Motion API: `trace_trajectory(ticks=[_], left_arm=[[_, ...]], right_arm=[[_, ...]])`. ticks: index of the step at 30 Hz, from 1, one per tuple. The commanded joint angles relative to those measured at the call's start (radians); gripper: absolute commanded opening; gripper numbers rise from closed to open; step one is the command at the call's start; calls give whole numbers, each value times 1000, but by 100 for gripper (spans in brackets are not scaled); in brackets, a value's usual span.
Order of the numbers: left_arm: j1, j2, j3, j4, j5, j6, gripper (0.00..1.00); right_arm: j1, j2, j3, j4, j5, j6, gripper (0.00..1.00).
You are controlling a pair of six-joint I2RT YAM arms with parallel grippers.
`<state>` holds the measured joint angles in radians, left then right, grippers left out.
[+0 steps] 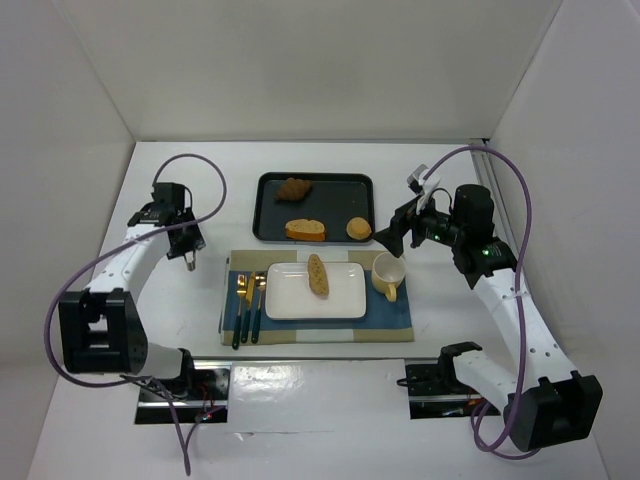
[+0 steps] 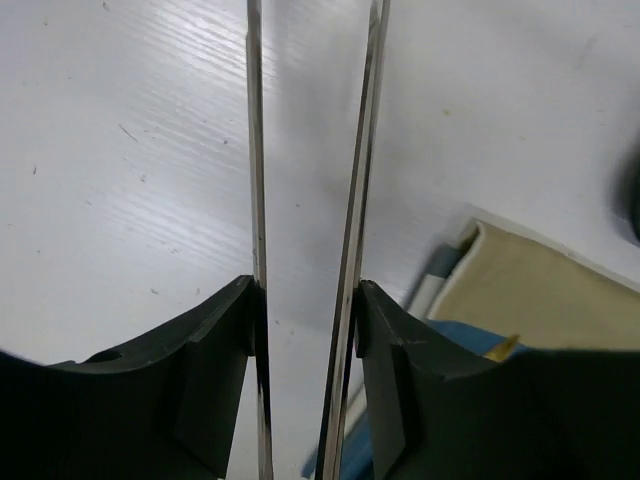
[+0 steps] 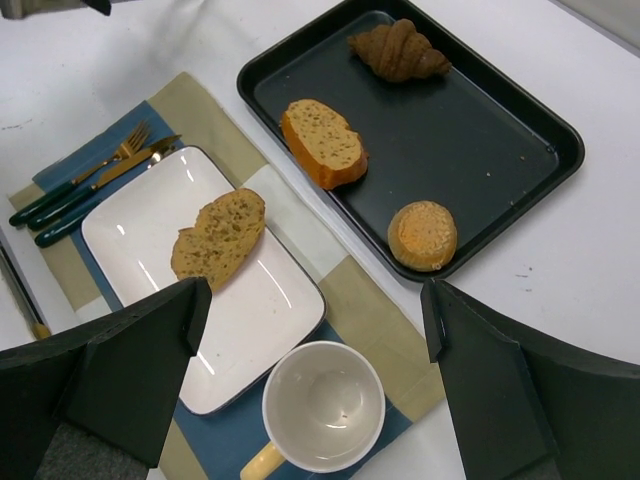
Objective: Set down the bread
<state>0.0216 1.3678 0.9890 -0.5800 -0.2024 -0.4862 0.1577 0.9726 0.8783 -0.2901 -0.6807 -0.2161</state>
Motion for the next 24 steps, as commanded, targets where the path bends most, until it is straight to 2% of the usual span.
trace_trajectory(ticks=[1,5,11,13,15,19,22,24], left_arm=[[50,80,31,22,-19,81,57],[69,166,40,12,24,95,65],[112,247,51,-12,46,113,66],[112,267,51,-12,70,113,72],[112,289,51,-21,70,113,73],[121,300,51,-21,81,123,82],[121,263,42,-21,81,113,99],[121,234,42,-21,81,113,100]], right_arm=[[5,-12,44,-7,-17,-14,100],[5,-12,44,-7,-17,-14,100],[5,-12,44,-7,-17,-14,100],[5,-12,44,-7,-17,-14,100],[5,-12,44,-7,-17,-14,100],[5,-12,44,-7,-17,-14,100],[5,-12,44,-7,-17,-14,100],[5,-3,44,-7,-17,-14,100]])
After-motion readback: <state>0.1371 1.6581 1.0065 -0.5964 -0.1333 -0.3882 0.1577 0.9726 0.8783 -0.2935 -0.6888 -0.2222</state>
